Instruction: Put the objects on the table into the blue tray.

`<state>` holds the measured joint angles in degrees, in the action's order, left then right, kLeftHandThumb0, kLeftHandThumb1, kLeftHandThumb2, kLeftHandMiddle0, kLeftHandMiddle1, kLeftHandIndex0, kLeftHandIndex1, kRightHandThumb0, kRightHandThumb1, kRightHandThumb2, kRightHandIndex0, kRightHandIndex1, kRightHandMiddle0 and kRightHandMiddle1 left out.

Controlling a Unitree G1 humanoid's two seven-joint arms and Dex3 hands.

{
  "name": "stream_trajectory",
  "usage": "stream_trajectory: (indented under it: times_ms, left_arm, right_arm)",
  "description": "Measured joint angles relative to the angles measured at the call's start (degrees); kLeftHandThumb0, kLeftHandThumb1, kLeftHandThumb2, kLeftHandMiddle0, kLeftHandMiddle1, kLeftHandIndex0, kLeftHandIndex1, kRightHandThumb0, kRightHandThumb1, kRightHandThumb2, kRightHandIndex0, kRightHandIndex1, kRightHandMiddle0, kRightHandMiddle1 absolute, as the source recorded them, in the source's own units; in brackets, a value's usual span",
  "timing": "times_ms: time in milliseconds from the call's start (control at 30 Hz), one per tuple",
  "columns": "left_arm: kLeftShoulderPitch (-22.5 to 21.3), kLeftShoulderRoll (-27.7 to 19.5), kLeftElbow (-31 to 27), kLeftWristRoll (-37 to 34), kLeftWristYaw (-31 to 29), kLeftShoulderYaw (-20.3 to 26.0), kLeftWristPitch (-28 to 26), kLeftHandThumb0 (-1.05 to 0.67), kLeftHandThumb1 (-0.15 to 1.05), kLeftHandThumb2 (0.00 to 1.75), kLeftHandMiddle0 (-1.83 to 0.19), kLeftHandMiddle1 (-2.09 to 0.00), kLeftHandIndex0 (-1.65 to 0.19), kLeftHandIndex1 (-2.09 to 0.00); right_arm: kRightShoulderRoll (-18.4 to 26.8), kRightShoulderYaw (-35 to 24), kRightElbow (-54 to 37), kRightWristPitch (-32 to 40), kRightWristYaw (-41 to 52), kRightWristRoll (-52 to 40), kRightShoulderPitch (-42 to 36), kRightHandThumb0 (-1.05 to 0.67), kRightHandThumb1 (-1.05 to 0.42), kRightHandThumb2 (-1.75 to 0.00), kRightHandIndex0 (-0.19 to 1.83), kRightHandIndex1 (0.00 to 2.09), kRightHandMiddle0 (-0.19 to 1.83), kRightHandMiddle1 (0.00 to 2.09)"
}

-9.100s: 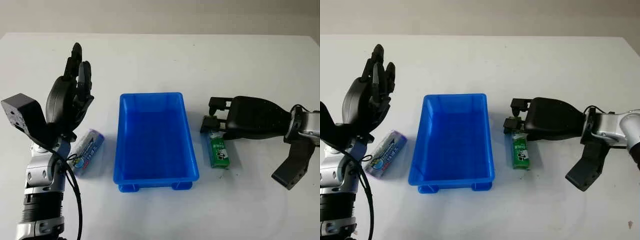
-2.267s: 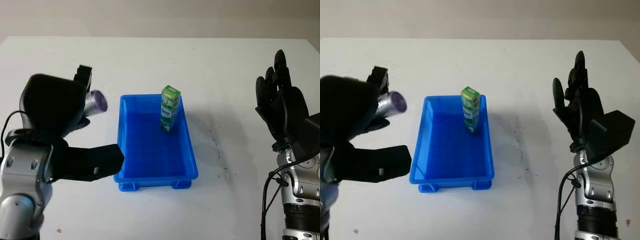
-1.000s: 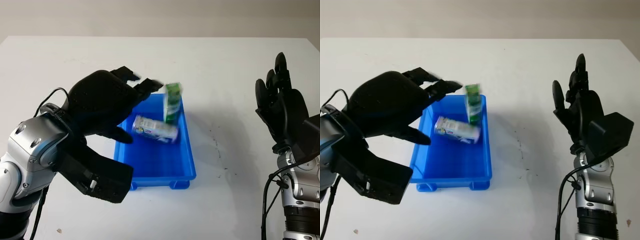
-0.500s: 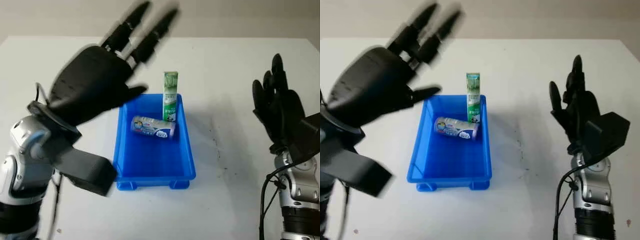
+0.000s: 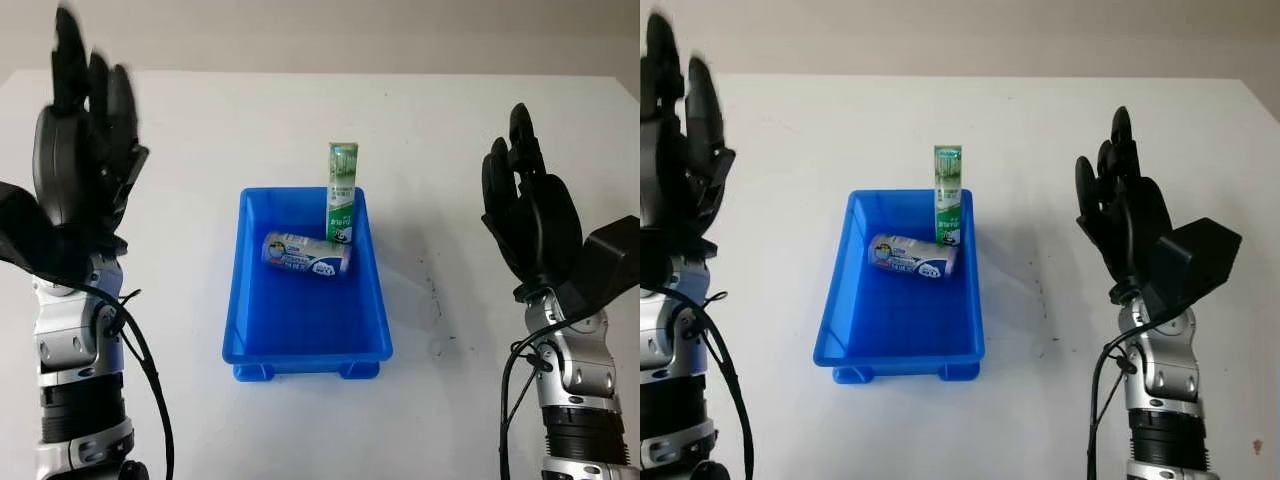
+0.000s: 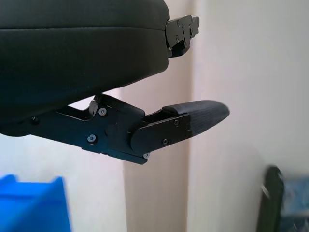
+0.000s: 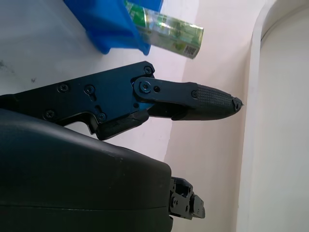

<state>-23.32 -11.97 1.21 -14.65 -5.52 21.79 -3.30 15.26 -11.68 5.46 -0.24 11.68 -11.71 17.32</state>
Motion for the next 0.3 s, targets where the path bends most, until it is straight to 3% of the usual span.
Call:
stream_trajectory:
  times_ms: [167,300]
  left_arm:
    - [4.56,2.14,2.63,-2.53,-0.01,0.33,0.03,-0.83,1.05,0.71,0.19,0.0,0.19,0.0]
    - [5.68,2.48,2.46,-2.22,0.41,-0.59,0.03,-0.83,1.05,0.72,0.19,0.0,0.19,0.0]
  right_arm:
    - [-0.88,0.68,1.8,-0.69,0.64,0.02,0.99,-0.76,-1.05,-0.69,-0.19,0.0,-0.19,0.0]
    - [-1.83,1.33,1.99,-0.64,0.09,0.09,2.43,-0.76,-1.05,-0.71,-0.19,0.0,-0.19,0.0]
